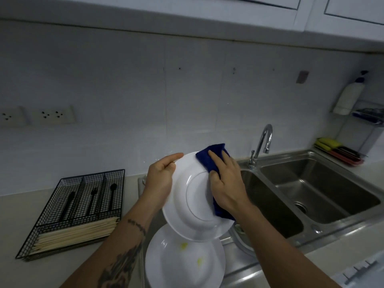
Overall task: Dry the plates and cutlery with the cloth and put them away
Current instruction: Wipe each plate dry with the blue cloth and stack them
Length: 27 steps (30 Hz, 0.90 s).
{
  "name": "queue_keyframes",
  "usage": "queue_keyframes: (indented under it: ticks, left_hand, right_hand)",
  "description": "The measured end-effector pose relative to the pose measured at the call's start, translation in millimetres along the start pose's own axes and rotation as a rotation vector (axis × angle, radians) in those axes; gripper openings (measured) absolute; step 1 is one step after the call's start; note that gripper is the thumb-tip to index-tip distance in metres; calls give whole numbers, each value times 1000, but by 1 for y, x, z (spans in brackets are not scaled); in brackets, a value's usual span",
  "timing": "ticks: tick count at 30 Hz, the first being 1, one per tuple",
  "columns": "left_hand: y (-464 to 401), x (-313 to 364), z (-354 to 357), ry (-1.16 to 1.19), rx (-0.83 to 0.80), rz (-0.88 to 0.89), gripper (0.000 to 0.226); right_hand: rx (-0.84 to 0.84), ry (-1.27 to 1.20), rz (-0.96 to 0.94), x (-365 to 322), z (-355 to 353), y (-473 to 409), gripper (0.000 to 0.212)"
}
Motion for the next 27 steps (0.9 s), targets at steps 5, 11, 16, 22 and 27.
queue_keyframes:
  ticks: [5,11,16,22,27]
  left_hand:
    - [3,7,-7,68,50,31,39]
    - [0,5,-13,21,66,45,44]
    - [6,9,2,-75,-7,97,45]
    - [8,5,5,-196,-13,158,41]
    - [18,13,-3,-160,166,194,27]
  right_hand:
    - [30,-124,40,11,-4,8,60]
    - [66,-219,149,35,-4,22,53]
    - [62,-274,212,39,-12,13,52]
    - [-124,-435,181,35,-15,2,40]
    - [-5,-455,95,32,-12,9,40]
Point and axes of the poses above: each hand's wrist, its own y-axis away from the middle knuckle, its own z-axis out of the palm, x = y × z, the point moved 8 cm from there along -y, towards the middle knuckle, and after that the axes turned 14 degrees about -z, right-handed, at the moved point
